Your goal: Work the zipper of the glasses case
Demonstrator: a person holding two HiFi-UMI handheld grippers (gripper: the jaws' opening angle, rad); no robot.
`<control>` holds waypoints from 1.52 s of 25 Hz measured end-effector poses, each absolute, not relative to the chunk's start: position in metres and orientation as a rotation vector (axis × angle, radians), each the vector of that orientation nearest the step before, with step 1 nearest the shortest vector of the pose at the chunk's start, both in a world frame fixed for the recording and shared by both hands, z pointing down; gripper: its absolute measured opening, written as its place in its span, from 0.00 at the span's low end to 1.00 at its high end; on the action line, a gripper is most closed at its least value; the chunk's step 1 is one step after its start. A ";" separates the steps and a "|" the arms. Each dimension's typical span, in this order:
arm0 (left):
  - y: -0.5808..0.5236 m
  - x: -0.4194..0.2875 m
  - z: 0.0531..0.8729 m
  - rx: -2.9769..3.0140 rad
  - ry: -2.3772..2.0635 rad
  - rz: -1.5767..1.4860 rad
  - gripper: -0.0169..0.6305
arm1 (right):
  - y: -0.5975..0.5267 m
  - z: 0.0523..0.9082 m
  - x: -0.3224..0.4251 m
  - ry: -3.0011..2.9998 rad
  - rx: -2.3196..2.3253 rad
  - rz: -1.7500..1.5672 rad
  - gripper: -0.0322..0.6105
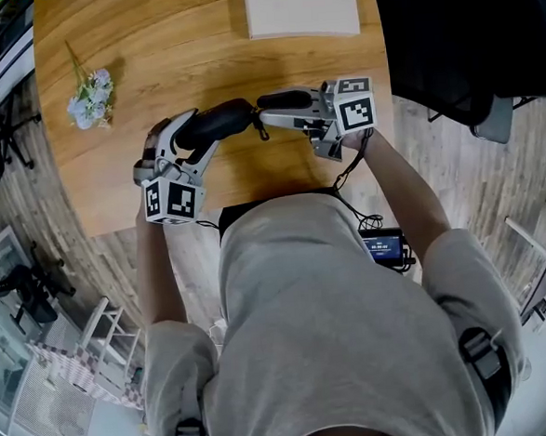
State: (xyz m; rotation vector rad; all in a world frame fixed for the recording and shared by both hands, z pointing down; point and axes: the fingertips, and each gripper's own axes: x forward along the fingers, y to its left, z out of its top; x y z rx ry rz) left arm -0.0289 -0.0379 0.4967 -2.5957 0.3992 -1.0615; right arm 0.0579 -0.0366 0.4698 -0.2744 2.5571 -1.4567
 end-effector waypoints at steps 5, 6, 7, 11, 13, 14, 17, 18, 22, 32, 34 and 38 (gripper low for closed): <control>-0.036 -0.028 0.505 -2.558 0.388 -1.106 0.46 | -0.039 0.476 0.051 2.555 -0.244 -1.494 0.27; -0.036 -0.028 0.505 -2.549 0.387 -1.111 0.46 | -0.039 0.478 0.050 2.562 -0.244 -1.499 0.26; -0.036 -0.029 0.506 -2.544 0.387 -1.115 0.46 | -0.039 0.479 0.050 2.569 -0.241 -1.502 0.26; -0.037 -0.032 0.509 -2.531 0.390 -1.135 0.47 | -0.038 0.479 0.048 2.629 -0.232 -1.471 0.21; -0.038 -0.034 0.512 -2.527 0.400 -1.153 0.46 | -0.037 0.478 0.048 2.672 -0.244 -1.423 0.10; -0.038 -0.035 0.513 -2.530 0.406 -1.162 0.46 | -0.037 0.477 0.048 2.690 -0.253 -1.401 0.10; -0.040 -0.035 0.516 -2.542 0.425 -1.188 0.46 | -0.039 0.477 0.048 2.753 -0.298 -1.337 0.09; -0.040 -0.034 0.517 -2.543 0.432 -1.198 0.46 | -0.039 0.478 0.048 2.782 -0.325 -1.314 0.09; -0.040 -0.034 0.526 -2.536 0.463 -1.252 0.46 | -0.041 0.485 0.049 2.919 -0.474 -1.219 0.09; -0.039 -0.030 0.553 -2.477 0.606 -1.499 0.45 | -0.043 0.500 0.049 3.189 -0.874 -1.036 0.09; -0.040 -0.027 0.556 -2.482 0.614 -1.507 0.45 | -0.040 0.498 0.046 3.203 -0.889 -1.021 0.09; -0.042 -0.023 0.559 -2.498 0.617 -1.501 0.45 | -0.041 0.501 0.044 3.227 -0.958 -0.990 0.09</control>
